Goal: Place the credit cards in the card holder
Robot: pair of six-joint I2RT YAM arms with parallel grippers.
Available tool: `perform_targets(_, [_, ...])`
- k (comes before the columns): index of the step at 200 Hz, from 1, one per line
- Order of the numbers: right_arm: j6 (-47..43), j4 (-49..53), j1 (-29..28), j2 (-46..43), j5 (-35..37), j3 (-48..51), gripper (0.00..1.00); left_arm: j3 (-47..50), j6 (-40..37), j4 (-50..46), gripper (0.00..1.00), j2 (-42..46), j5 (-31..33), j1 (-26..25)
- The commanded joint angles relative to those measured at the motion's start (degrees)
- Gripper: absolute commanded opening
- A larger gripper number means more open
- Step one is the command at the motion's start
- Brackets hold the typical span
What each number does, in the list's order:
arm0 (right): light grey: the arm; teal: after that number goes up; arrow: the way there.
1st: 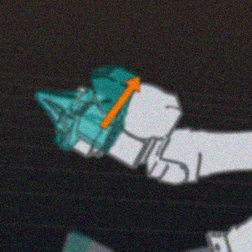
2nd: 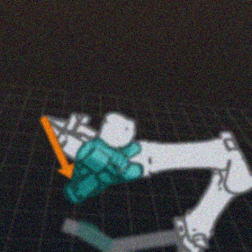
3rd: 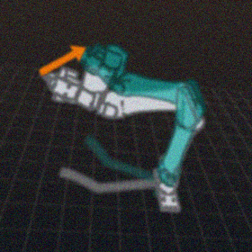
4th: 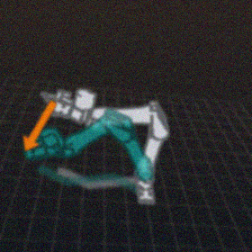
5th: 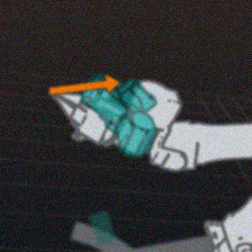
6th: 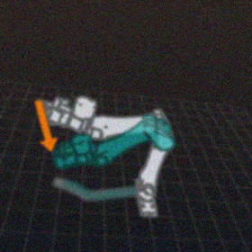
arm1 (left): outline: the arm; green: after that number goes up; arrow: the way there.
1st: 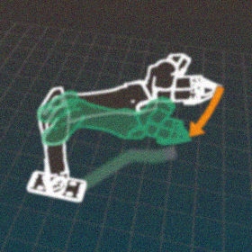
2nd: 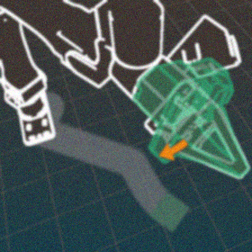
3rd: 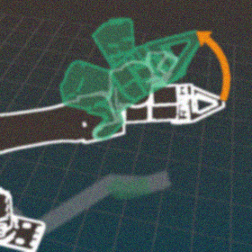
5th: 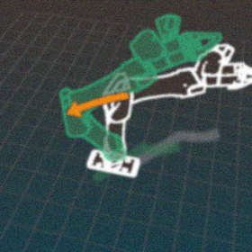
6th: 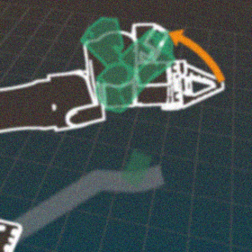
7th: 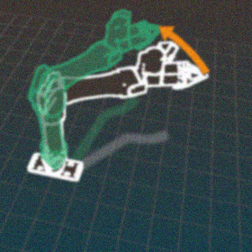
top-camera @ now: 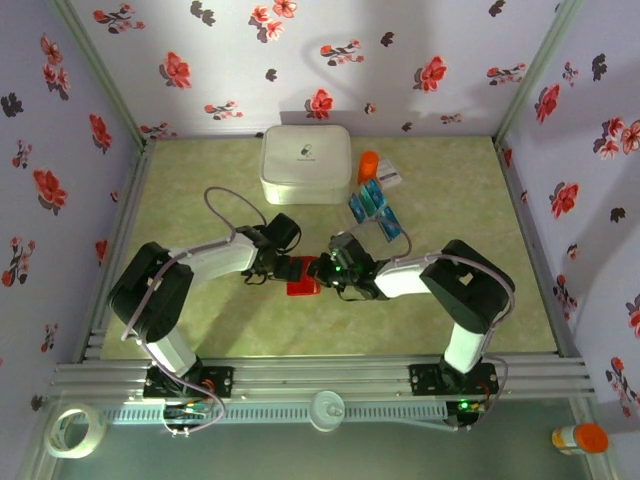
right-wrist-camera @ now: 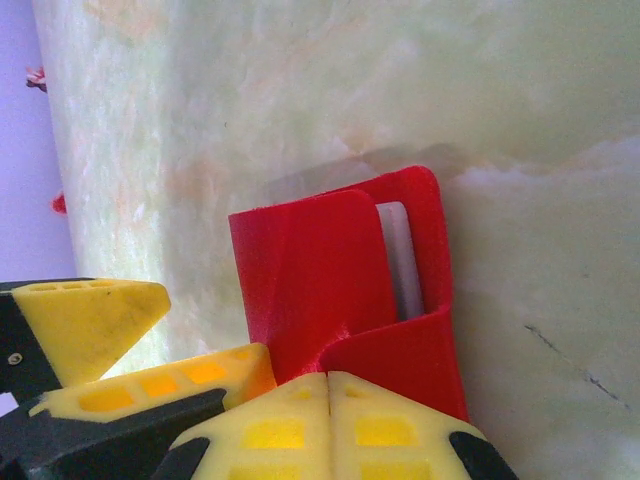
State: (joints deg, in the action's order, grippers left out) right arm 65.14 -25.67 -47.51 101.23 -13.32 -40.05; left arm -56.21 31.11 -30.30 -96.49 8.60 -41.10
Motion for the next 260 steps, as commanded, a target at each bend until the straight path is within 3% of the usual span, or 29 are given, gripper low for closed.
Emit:
perform_targets(1, [3.04,13.28,0.75,3.21,3.95,6.40,0.00,1.80,0.09,-2.57,1.00,-1.25,0.10,-1.00])
perform_targets(65, [1.14,12.67,0.62,5.22,0.63,1.17,0.00,1.65,0.00,-2.66,1.00,-1.38,0.10,-1.02])
perform_targets(122, [-2.36,17.41,0.60,2.20,-1.68,-6.39,0.15,1.36,0.00,-2.62,1.00,-1.25,0.09,-1.00])
perform_targets(161, [-3.98,21.67,0.98,-2.29,-1.01,-10.20,0.35,1.54,0.04,-2.70,1.00,-1.02,0.10,-1.08])
perform_targets(211, [-4.07,24.50,2.66,-11.22,2.17,-6.07,0.45,1.65,0.13,-2.40,1.00,-0.88,0.10,-1.09])
perform_targets(260, [-4.15,28.64,4.86,-23.06,7.33,0.95,0.49,1.13,0.01,-3.02,1.00,0.29,0.21,-1.09])
